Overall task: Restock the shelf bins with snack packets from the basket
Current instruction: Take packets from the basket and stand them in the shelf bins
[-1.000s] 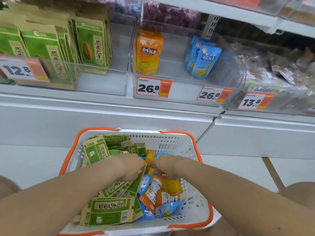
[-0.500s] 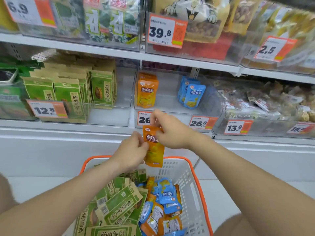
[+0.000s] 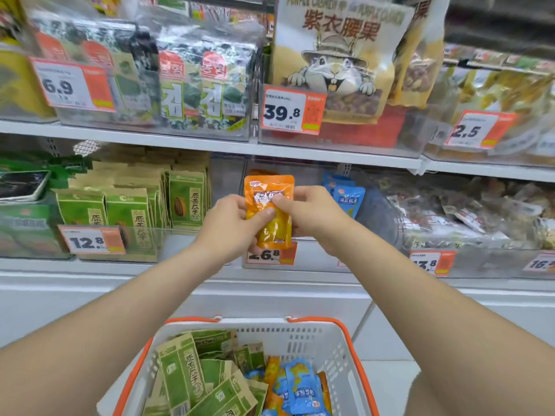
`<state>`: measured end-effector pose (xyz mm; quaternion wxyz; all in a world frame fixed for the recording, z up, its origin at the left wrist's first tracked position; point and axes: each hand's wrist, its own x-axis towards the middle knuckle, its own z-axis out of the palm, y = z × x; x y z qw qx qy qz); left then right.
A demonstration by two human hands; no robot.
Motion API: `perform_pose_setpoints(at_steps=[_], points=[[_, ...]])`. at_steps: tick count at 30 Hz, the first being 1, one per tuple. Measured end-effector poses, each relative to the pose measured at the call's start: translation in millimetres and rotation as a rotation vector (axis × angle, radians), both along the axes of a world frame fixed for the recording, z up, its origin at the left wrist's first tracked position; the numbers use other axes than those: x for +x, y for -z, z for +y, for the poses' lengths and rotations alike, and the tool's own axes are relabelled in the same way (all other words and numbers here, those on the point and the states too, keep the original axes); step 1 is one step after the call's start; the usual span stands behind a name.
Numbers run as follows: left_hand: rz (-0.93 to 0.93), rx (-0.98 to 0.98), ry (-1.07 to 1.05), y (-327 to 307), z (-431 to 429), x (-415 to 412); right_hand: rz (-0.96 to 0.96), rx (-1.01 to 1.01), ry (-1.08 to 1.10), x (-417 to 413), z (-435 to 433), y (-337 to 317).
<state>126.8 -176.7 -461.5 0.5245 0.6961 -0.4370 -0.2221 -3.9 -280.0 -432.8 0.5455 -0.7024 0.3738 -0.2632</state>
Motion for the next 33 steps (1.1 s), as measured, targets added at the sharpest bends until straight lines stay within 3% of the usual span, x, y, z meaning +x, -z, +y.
perform_pose_setpoints(at_steps=[5,9,12,15,19,27,33], points=[[-0.646,0.081,-0.138,0,-21,31,-0.042,-0.116,0.155,26,-35,13],[-0.771,0.133,-0.12,32,-23,40,-0.004,-0.206,0.232,44,-62,32],[-0.939,0.291,-0.078,48,-26,38,0.177,-0.296,0.224,47,-78,50],[-0.891,0.404,-0.001,48,-29,35,0.301,-0.309,0.206,49,-87,64],[-0.864,0.437,0.064,45,-30,37,0.301,-0.265,0.19,61,-90,72],[-0.876,0.424,0.094,43,-30,39,0.495,-0.204,0.242,87,-90,80],[-0.894,0.417,0.074,46,-31,38,0.529,-0.253,0.279,93,-92,79]])
